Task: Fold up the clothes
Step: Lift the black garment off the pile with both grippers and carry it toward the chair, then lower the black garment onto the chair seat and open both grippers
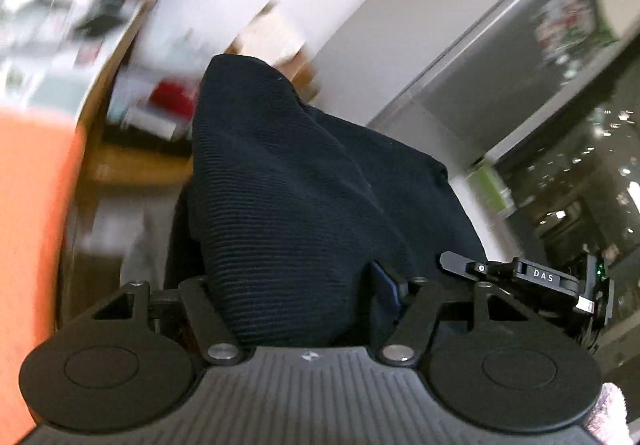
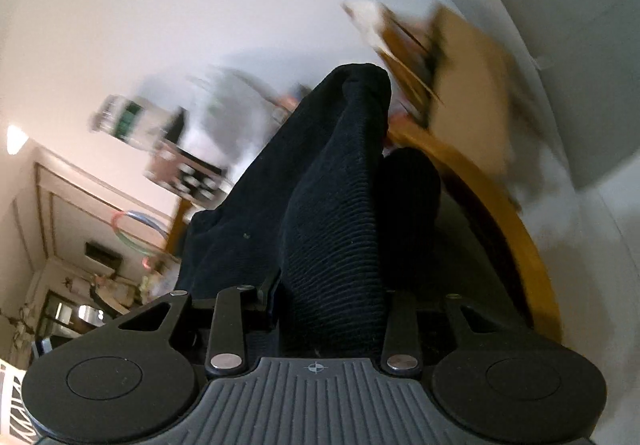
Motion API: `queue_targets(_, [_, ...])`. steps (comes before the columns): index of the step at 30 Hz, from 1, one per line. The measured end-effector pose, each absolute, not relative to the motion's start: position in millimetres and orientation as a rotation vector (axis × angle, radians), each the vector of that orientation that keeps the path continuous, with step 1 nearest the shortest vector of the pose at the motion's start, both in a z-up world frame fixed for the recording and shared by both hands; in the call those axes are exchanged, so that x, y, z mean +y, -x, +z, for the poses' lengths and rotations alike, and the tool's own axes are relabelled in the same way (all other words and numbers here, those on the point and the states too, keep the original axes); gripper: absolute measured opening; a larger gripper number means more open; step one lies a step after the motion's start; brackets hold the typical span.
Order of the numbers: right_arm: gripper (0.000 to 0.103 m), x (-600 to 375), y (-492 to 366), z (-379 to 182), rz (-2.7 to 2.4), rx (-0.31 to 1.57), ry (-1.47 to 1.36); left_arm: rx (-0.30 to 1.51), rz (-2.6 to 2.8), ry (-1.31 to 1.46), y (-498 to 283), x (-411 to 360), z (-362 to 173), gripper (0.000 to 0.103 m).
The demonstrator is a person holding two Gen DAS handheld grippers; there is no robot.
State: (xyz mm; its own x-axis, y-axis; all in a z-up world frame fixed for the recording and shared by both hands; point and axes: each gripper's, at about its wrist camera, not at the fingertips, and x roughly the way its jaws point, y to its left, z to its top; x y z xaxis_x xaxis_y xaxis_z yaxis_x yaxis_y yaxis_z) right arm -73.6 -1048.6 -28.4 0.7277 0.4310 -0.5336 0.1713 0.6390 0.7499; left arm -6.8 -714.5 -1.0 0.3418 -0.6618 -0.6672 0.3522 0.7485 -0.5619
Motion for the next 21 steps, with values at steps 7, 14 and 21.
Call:
queue_targets(7, [0.054, -1054, 85, -69, 0.143, 0.764, -0.817, 1.022, -0.654, 0.306, 18, -713, -33, 0.074])
queue_targets(14, [0.057, -1087, 113, -16, 0.036, 0.648, -0.679, 0.943, -0.555, 0.264, 18, -686, 0, 0.074])
queue_targets(21, [0.022, -1066, 93, 24, 0.030, 0.631, -0.426, 0.779, -0.526, 0.118, 10, -687, 45, 0.058])
